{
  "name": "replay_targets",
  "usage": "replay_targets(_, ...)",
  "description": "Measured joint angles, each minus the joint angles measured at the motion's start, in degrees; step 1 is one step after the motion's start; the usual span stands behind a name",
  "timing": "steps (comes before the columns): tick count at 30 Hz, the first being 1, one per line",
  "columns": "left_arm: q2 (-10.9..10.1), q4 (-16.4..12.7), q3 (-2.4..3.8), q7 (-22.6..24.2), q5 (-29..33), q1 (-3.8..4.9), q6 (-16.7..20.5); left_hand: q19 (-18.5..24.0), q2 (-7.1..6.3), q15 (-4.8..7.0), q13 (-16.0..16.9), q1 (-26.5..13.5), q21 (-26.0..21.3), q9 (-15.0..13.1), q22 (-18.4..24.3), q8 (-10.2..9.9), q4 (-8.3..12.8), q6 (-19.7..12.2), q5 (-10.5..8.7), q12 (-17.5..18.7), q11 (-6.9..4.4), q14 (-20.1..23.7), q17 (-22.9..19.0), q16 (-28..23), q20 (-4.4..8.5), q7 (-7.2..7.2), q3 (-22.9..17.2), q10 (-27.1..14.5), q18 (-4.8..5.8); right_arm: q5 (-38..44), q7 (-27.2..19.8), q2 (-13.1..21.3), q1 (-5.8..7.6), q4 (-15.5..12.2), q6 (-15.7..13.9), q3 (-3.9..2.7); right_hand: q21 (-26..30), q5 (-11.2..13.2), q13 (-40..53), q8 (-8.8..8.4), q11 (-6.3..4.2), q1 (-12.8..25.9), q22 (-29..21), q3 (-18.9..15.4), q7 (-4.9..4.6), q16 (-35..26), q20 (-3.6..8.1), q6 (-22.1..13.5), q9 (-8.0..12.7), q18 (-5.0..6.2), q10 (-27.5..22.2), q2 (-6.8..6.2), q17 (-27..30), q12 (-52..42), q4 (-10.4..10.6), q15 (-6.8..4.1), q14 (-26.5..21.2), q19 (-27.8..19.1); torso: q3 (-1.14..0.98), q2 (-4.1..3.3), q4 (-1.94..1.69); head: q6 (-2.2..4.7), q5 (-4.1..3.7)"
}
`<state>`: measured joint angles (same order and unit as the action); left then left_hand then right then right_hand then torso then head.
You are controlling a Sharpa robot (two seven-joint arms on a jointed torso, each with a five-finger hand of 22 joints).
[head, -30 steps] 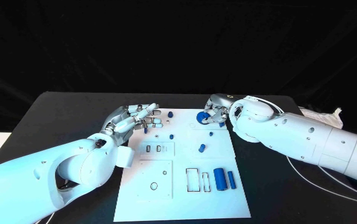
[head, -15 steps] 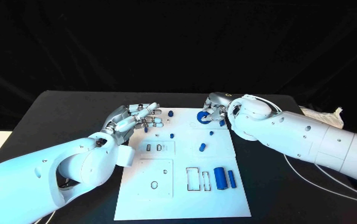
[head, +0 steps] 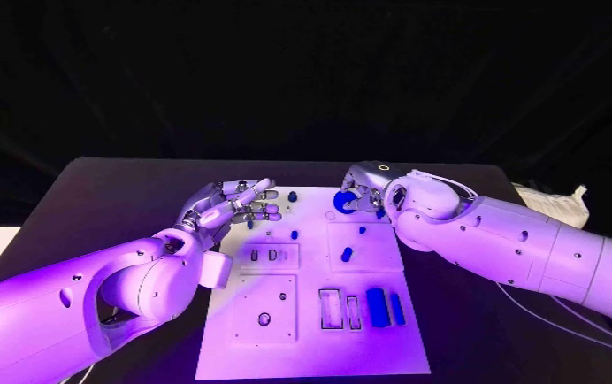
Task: Assemble the parts on the task board
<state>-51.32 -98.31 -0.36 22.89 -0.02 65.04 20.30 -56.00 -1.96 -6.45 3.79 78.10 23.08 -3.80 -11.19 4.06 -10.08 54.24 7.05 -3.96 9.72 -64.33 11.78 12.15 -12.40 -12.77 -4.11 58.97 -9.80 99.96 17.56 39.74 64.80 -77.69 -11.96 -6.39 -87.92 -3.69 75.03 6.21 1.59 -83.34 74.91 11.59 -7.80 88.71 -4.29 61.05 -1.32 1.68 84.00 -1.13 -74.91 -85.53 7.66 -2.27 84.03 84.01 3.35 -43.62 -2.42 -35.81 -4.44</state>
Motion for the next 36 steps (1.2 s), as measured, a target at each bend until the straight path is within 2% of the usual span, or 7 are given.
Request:
replay_targets(8,0.0,0.0,0.00,-0.1,-0.3,0.00,-0.2,0.0,0.22,0.00,0.0,0.2,0.0,0.0,0.0,0.0,0.3,0.0,0.00,0.0,0.00,0.0,0.0,0.0,0.00,0.00,0.0,0.0,0.00,0.9,0.3,-0.8,-0.16,-2.7,-2.5,0.10,0.0,-0.8,0.0,0.00,0.00,0.3,0.0,0.5,-0.01,0.0,0.00,0.0,0.0,0.00,0.0,-0.11,0.0,0.0,-0.2,0.00,0.0,0.0,0.03,0.00,-0.07,-0.02,0.04)
replay_targets(16,0.1,0.0,0.00,-0.2,-0.4,0.00,-0.3,0.0,0.22,0.00,0.0,0.2,0.0,0.0,0.0,0.0,0.3,0.0,0.00,0.0,0.00,0.0,0.1,0.0,0.00,0.00,0.0,0.0,0.00,1.1,0.4,-4.2,-0.07,-3.2,-4.0,0.07,-0.4,-0.8,0.0,0.00,0.01,1.4,0.0,0.6,-0.02,0.0,-0.01,0.0,0.0,0.00,0.0,-0.18,0.0,0.0,0.0,0.00,0.0,0.0,0.07,-0.02,-0.17,0.08,0.24)
replay_targets(21,0.2,0.0,0.00,-0.2,-0.5,0.00,-0.3,0.0,0.22,-0.20,0.0,0.2,0.0,0.0,0.0,0.0,0.3,0.0,0.00,0.0,0.00,0.2,0.1,0.0,0.00,0.00,0.0,0.0,0.00,1.2,0.4,-6.6,-0.06,-2.6,-4.4,0.21,-0.4,-1.1,0.0,0.00,0.01,1.4,0.0,0.9,-0.03,0.1,-0.01,0.0,0.0,0.00,0.0,-0.18,0.0,0.0,-0.2,0.00,0.0,0.0,0.07,-0.05,-0.23,0.02,0.46)
replay_targets(36,0.3,0.1,0.01,-0.2,-0.6,0.00,-0.4,0.0,0.22,-0.20,0.0,0.2,0.0,0.0,0.0,0.0,0.3,0.0,0.00,0.0,0.00,0.2,0.1,0.0,0.00,0.00,0.0,0.0,0.00,1.3,0.1,-11.8,-0.09,1.3,-4.4,1.59,-0.4,-1.3,-0.1,0.00,0.02,1.9,0.0,1.3,-0.03,0.2,-0.01,0.1,0.0,0.01,0.0,-0.69,0.0,0.1,-0.4,0.01,0.0,0.0,0.01,-0.12,-0.14,-0.30,0.91)
